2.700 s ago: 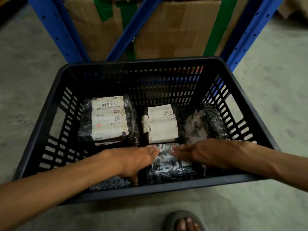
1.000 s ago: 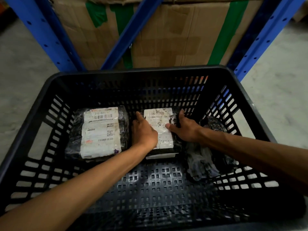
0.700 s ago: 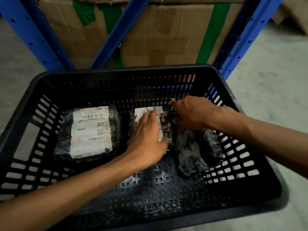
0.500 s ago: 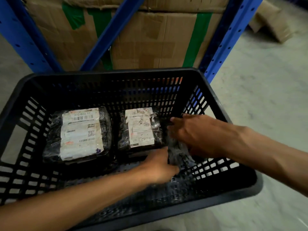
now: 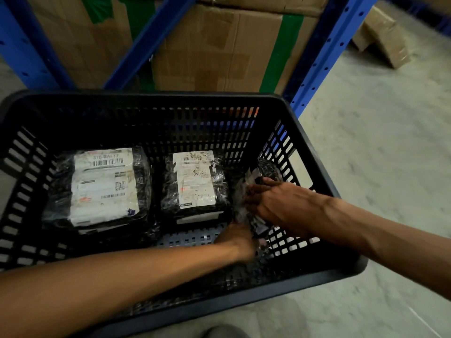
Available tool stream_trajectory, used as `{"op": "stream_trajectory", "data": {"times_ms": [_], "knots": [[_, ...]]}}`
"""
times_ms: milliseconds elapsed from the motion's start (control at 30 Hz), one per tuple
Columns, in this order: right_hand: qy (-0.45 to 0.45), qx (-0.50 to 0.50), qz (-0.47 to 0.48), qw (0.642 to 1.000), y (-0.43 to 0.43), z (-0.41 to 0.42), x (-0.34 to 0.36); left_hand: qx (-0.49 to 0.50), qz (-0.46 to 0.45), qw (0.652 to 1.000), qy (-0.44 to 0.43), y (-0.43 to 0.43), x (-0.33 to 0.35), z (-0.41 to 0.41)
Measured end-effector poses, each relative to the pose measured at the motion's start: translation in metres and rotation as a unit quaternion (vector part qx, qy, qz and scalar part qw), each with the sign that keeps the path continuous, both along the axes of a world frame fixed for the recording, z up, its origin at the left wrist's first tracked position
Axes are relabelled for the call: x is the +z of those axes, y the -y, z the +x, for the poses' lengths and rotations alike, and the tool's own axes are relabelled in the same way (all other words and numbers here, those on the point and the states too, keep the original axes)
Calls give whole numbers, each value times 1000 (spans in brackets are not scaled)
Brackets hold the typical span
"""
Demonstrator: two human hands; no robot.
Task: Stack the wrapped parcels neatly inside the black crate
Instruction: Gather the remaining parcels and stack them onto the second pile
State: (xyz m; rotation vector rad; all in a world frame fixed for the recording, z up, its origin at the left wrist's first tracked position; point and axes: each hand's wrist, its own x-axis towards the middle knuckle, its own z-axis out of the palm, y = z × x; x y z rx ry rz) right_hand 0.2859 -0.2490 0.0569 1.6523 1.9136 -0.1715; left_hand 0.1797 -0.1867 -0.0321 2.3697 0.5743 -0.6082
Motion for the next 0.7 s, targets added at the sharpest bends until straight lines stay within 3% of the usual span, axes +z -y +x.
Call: {"op": "stream_trajectory", "data": {"times_ms": [67, 133, 233, 300, 400, 467, 533, 633, 700], "knots": [[-42, -28, -26, 998, -10, -1, 25, 12, -79, 997, -19, -14, 16, -14], [-148, -83, -25, 985, -19, 1, 54, 1, -147, 989, -30, -30, 38, -33], [-308, -199, -35, 930, -27, 15, 87, 15, -193, 981, 19, -56, 71, -58], [-442, -273, -17, 854, -29, 30, 103, 70, -222, 970, 63, -73, 96, -74], [-563, -355, 49, 745, -35, 51, 113, 198, -243, 936, 161, -99, 129, -88], [-640, -405, 80, 649, -43, 58, 108, 281, -297, 879, 246, -116, 139, -88], [-703, -467, 93, 528, -52, 56, 96, 347, -339, 821, 301, -127, 141, -84], [-692, -598, 146, 377, -72, 43, 74, 407, -326, 785, 335, -126, 126, -71], [-653, -670, 159, 317, -85, 32, 64, 449, -306, 774, 326, -124, 111, -61]]}}
